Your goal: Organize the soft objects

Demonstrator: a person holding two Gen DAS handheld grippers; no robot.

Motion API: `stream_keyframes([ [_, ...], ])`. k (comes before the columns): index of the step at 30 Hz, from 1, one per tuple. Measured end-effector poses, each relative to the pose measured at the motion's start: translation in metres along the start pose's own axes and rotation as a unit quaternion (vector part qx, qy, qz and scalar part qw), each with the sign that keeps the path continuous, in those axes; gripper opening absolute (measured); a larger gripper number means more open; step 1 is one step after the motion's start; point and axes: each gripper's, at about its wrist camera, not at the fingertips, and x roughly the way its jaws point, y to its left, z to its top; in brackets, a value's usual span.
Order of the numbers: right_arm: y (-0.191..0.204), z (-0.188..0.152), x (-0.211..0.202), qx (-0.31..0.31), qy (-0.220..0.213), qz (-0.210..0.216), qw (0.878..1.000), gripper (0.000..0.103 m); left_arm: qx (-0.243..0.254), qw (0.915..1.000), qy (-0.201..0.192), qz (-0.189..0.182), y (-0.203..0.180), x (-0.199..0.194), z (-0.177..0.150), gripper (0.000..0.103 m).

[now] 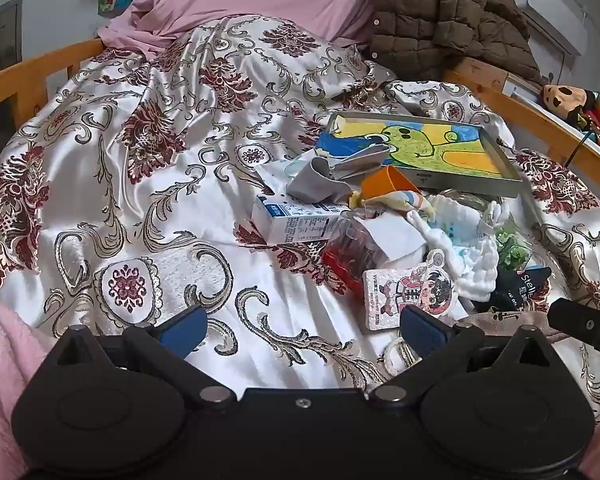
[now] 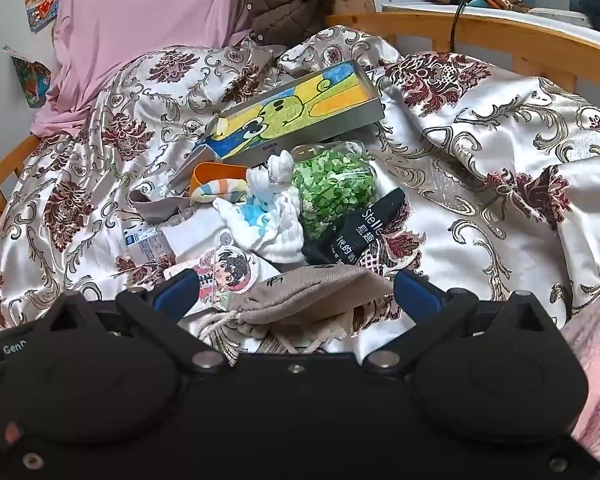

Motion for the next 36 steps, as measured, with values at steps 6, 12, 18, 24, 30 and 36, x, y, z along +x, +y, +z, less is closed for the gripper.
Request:
stream_keyframes([
  [6,0.0011,0.0019,-0.0007,-0.001,-0.001,0.001,1.000,0.102,0.001,1.0000,0.000,0.002,0.0010,0.0006,-0.0001,0.102],
  [12,-0.0014,-0.0010,-0.0020,0.002,-0.001,0.002,1.000,0.102,0.003,1.0000,-0.001,0.002,0.0001,0.0001,-0.0002,0.102],
  [18,-0.0001,-0.0031,0.0022,0.001,0.003,0.002,1.000,0.102,0.003,1.0000,-0.001,0.003,-0.0002,0.0001,-0.0001,0.102],
  [24,0.0003,-0.0017,0.0027,0.001,0.005,0.001,1.000,0.102,0.003,1.0000,0.000,0.003,-0.0002,0.0000,-0.0002,0.102],
  [30,0.0003,-0.0014,0.0028,0.001,0.007,0.001,1.000,0.102,0.003,1.0000,0.000,0.003,-0.0002,0.0001,-0.0001,0.102],
  [36,0.0004,-0.0011,0.0030,0.001,0.008,0.001,1.000,0.102,0.004,1.0000,0.001,0.003,-0.0002,0.0001,-0.0002,0.102],
])
